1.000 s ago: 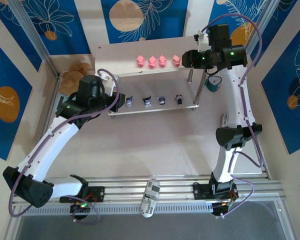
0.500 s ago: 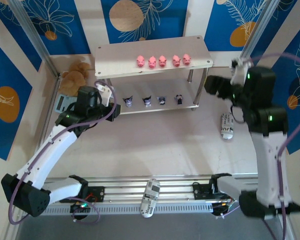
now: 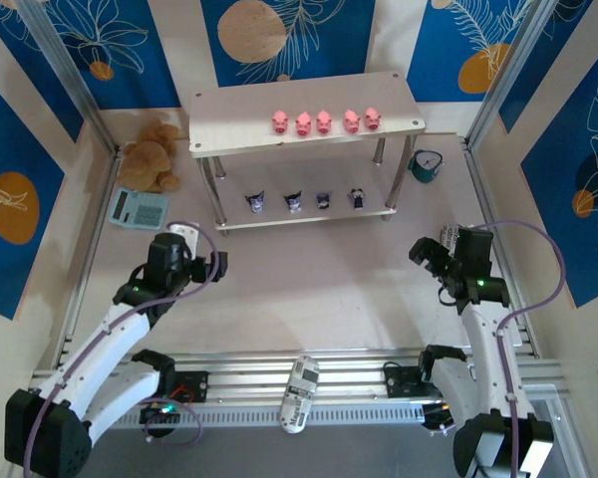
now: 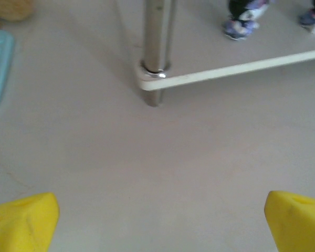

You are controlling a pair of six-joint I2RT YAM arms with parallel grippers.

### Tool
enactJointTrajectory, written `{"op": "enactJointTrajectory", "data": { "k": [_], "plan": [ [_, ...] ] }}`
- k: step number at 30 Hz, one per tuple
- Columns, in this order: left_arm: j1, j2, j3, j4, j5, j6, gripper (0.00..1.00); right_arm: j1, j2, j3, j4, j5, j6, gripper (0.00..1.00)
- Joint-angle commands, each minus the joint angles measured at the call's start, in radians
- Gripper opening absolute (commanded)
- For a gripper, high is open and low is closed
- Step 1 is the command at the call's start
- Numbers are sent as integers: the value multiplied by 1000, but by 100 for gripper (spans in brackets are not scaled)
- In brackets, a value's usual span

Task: Place and organize the plastic toys onto the shelf

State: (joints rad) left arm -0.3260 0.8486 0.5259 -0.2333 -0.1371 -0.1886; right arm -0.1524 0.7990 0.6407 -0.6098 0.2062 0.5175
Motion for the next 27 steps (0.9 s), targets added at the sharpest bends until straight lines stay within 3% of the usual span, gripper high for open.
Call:
{"op": "enactJointTrajectory", "data": {
  "k": [1,5,8,14,20,24,27],
  "plan": [
    [20,-29,-56,183,-159,-14,100,-28,29,-21,134,42,45,99],
    [27,-4,-130,342,-310,30,100,-60,37,-64,197,24,77,99],
    [34,46,-181,504,-349,98,100,-61,39,-80,227,19,75,99],
    [44,195,-276,879,-348,214,100,-62,48,-87,250,36,67,99],
    [31,505,-309,1289,-341,322,100,-62,61,-93,272,57,46,99],
    [29,601,-280,1346,-306,387,100,-62,60,-107,302,46,43,99],
    [22,750,-325,1628,-351,416,100,-62,57,-124,339,54,42,99]
  ]
}}
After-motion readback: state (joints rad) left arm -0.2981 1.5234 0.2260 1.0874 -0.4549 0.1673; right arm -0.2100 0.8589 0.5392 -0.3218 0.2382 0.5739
